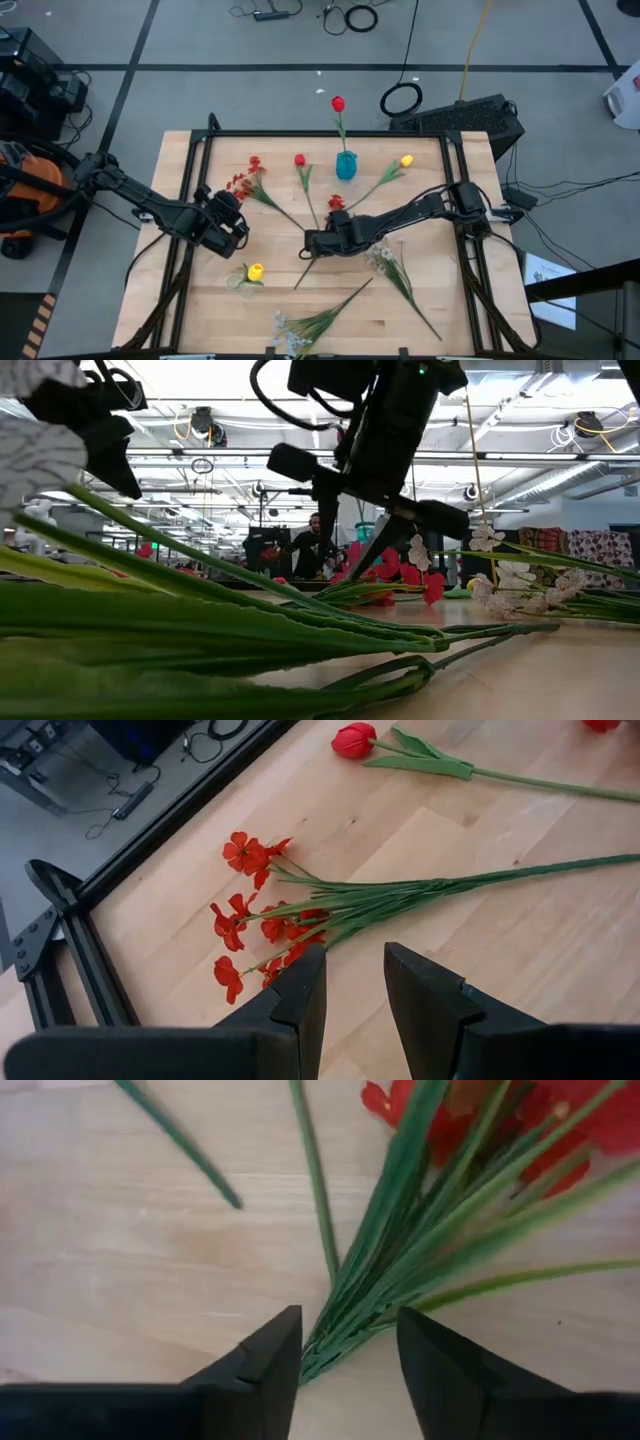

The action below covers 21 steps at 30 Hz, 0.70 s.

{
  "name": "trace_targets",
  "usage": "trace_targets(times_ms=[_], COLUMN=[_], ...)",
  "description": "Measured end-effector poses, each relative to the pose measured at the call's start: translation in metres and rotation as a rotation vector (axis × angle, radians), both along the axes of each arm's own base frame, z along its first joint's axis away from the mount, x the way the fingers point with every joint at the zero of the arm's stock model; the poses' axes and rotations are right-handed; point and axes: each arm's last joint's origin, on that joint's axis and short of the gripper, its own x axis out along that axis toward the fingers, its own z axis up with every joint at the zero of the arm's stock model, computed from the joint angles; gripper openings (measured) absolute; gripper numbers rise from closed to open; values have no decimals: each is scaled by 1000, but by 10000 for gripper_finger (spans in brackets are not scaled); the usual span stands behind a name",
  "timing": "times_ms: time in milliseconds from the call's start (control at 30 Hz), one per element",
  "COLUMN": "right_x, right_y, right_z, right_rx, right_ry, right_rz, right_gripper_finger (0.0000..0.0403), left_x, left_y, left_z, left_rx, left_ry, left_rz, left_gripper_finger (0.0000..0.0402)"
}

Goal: Sort flowers into vase by color
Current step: Put the bottom orange flowers into the blue vase

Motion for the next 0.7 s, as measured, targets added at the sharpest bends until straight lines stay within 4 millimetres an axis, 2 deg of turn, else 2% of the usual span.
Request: trace_targets(times_ms=[167,400,533,700], right_x=[4,9,6,4], right_y=[-6,-19,-21,-23], right_z=[-14,-38,-39,-37], right_rx=[68,87,86,43], right_ry=[32,99,143,153], right_rz=[-43,-17,-4,36], right_gripper_finger=[166,151,122,58], left_x=[0,-2,-6,-9], left_y=[0,1,3,4], left_z=[0,-5,-14,-23], left_rx=[0,6,17,1], left_ry=[-1,13,40,61], left_rz=[0,1,5,5], left_gripper_finger=[112,112,112,112])
